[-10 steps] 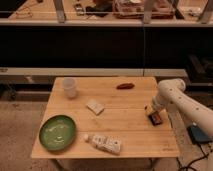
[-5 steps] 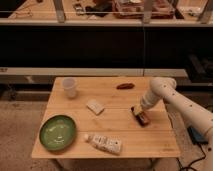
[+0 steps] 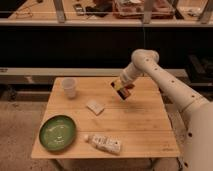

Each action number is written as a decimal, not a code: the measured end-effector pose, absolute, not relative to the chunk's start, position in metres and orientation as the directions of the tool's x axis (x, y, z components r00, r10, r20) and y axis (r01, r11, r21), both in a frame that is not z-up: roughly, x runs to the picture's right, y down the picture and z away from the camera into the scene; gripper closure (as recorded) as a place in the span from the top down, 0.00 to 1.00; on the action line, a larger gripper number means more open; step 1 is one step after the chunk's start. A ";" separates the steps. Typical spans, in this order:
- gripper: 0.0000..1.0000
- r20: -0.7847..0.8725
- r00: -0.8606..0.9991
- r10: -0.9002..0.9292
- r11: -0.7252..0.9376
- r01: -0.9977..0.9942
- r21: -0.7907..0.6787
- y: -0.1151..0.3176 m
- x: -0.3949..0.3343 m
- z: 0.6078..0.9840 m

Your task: Place the eraser in the ceramic cup

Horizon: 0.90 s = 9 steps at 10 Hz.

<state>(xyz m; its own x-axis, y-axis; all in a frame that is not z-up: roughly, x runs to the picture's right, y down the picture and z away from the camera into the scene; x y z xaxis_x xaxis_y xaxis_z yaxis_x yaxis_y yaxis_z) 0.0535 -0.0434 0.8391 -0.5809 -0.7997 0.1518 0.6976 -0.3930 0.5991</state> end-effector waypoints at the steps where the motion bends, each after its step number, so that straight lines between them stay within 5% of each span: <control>1: 0.00 0.127 -0.600 -0.790 -0.416 0.676 0.609 -0.059 0.030 0.837; 4: 0.00 0.028 -0.661 -0.750 -0.478 0.572 0.667 -0.104 -0.044 0.807; 9: 0.00 -0.005 -0.692 -0.722 -0.506 0.522 0.687 -0.110 -0.072 0.794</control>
